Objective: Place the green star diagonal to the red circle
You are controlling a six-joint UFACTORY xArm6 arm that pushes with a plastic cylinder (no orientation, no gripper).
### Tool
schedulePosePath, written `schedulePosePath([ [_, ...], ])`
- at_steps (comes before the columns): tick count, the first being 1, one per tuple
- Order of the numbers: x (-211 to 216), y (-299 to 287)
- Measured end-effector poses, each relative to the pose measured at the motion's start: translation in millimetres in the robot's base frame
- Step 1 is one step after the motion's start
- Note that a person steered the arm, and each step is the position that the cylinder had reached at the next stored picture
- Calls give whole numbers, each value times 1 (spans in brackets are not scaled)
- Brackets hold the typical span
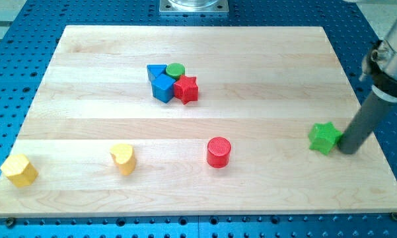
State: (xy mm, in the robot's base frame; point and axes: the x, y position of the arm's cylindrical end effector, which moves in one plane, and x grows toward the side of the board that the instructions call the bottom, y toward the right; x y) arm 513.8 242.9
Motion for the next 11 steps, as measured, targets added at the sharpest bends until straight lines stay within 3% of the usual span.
schedulePosePath([
  [1, -12, -81],
  [2, 12, -32],
  [3, 19, -75],
  [4, -6, -101],
  [5, 19, -78],
  [6, 34, -122],
  [7, 1, -154],
  [8, -47, -146],
  [9, -14, -143],
  [11, -75, -145],
])
